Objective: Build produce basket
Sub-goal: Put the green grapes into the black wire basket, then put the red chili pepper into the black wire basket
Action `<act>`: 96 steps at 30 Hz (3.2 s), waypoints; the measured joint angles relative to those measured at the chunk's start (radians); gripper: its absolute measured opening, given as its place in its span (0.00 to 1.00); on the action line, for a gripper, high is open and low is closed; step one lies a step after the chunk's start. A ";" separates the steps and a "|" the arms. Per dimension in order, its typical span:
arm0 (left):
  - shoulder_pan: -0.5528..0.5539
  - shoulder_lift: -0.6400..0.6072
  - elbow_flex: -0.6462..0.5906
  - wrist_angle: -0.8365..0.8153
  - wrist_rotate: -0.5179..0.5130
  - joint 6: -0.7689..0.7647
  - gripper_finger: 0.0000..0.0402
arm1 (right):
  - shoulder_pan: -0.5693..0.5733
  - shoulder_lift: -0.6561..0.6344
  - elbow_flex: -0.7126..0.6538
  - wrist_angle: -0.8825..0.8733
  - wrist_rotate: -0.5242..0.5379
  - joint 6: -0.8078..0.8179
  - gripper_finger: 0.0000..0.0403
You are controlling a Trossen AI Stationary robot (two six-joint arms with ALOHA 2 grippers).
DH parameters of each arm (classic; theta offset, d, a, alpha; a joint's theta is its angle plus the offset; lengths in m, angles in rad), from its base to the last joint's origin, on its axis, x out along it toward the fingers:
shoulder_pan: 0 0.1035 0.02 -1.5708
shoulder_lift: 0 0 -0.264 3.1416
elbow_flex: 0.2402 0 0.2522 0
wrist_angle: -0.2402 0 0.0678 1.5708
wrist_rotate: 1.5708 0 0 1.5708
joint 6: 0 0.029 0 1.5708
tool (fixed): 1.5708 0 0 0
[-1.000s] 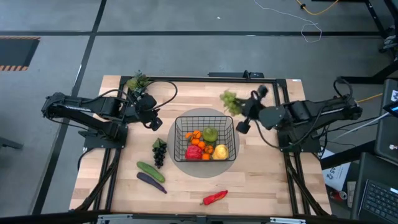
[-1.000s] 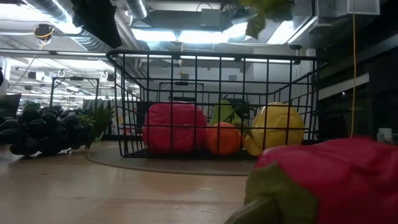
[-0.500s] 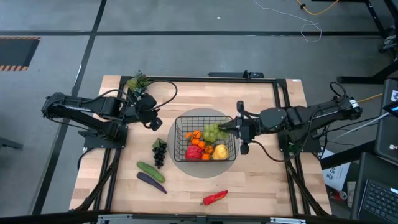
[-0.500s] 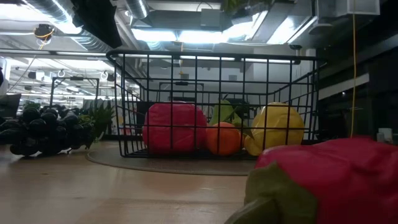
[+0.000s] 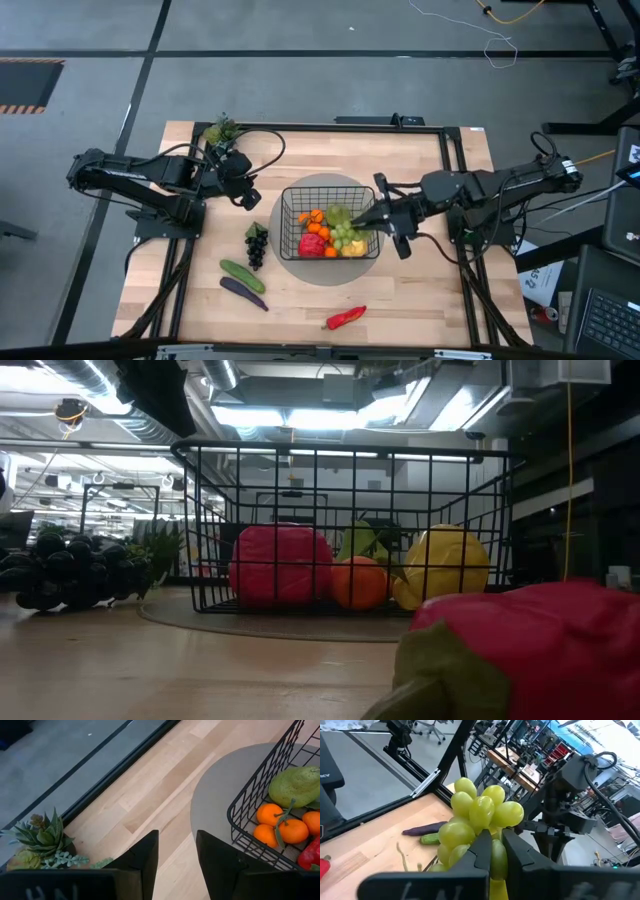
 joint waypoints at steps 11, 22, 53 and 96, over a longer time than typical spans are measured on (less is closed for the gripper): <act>0.000 0.000 0.000 0.000 0.000 0.000 0.32 | -0.006 0.000 0.000 0.000 0.351 0.030 0.08; 0.000 0.000 0.000 0.000 0.000 0.000 0.32 | -0.009 0.000 0.000 0.000 0.334 0.030 0.15; 0.000 0.000 0.000 0.000 0.000 -0.001 0.32 | -0.039 0.000 0.000 -0.008 0.333 0.026 0.38; -0.011 0.000 0.000 -0.013 0.052 -0.046 0.32 | -0.039 0.013 0.002 -0.051 0.332 0.204 0.42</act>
